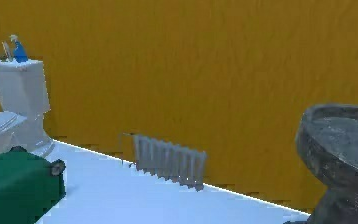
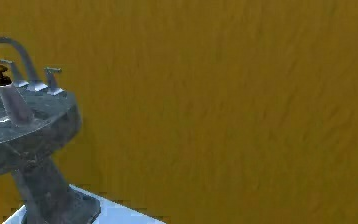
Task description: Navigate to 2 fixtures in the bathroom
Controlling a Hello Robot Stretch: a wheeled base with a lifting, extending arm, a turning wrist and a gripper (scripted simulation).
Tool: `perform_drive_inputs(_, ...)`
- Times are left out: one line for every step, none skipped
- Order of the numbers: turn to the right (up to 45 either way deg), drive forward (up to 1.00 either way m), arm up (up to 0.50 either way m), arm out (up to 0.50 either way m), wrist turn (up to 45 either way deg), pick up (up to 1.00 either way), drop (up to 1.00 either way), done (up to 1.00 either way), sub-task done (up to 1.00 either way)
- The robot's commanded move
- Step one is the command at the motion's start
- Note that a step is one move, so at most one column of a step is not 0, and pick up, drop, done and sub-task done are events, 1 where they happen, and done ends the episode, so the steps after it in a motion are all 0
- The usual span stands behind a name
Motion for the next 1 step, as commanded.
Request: perform_drive_inputs(-45.0,0.0,0.0,0.0,0.0,0.0,0.0,0.0,0.0)
